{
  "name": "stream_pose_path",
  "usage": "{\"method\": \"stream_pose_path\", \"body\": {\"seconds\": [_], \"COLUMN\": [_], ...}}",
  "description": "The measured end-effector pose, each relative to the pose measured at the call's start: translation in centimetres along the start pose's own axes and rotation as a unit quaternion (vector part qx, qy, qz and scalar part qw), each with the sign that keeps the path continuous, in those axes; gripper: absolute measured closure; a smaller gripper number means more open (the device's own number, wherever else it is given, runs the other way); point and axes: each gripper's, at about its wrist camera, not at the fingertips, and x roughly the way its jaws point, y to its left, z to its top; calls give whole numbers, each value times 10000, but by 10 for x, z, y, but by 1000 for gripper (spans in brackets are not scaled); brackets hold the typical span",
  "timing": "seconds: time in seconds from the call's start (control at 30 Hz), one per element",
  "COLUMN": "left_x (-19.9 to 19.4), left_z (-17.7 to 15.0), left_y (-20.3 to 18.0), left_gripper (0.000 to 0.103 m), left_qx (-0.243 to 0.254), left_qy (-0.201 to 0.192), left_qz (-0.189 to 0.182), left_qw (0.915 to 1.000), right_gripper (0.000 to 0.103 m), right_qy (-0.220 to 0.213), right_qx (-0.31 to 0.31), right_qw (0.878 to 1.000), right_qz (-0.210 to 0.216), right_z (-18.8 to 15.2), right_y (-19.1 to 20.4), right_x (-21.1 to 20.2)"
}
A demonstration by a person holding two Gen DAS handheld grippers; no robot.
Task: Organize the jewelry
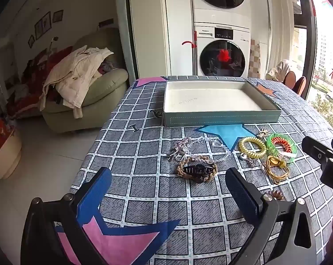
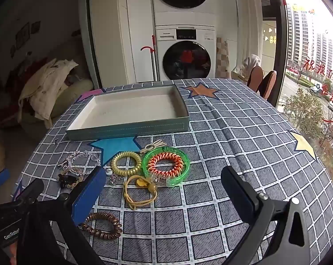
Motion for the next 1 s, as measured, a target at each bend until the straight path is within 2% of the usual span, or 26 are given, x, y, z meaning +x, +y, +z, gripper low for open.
{"method": "stream_pose_path", "body": {"seconds": [1.0], "left_x": [16], "left_z": [-2], "left_y": [-4], "left_gripper": [0], "left_qx": [-7], "left_qy": [161], "left_qz": [-28], "left_qw": [9999], "right_gripper": [0], "right_qy": [52], "right_qx": [67], "right_qw": [10000], "right_qz": [-2], "right_z": [-1], "right_y": [-1], "right_x": [1]}}
